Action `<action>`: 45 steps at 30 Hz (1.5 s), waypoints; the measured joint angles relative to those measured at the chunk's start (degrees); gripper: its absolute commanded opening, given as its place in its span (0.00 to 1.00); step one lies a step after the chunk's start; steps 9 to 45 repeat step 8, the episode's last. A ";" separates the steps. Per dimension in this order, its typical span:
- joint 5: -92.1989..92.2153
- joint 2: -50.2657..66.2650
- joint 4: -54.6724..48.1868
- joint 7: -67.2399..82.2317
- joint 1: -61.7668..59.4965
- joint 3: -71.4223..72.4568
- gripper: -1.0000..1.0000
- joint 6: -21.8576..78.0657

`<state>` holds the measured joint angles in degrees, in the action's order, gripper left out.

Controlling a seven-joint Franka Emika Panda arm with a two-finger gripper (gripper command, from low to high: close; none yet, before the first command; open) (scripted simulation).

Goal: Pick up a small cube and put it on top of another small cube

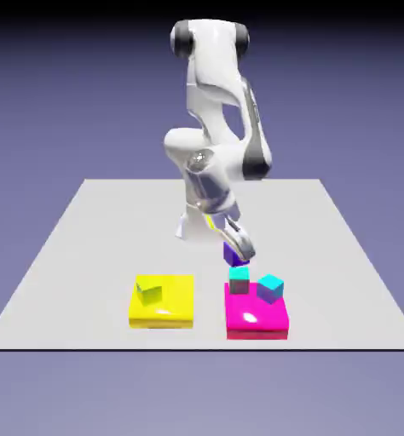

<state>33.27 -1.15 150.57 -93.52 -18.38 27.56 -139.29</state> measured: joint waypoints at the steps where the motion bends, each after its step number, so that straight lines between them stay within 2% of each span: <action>1: 0.03 0.16 0.05 0.02 0.26 0.02 1.00 -0.21; 3: -0.06 0.15 0.05 -0.05 -0.04 0.06 1.00 -0.16; 8: -2.13 -9.23 -2.72 -1.41 -2.10 -1.87 1.00 12.28; 45: -2.13 -9.23 -2.72 -1.41 -2.10 -1.87 1.00 12.28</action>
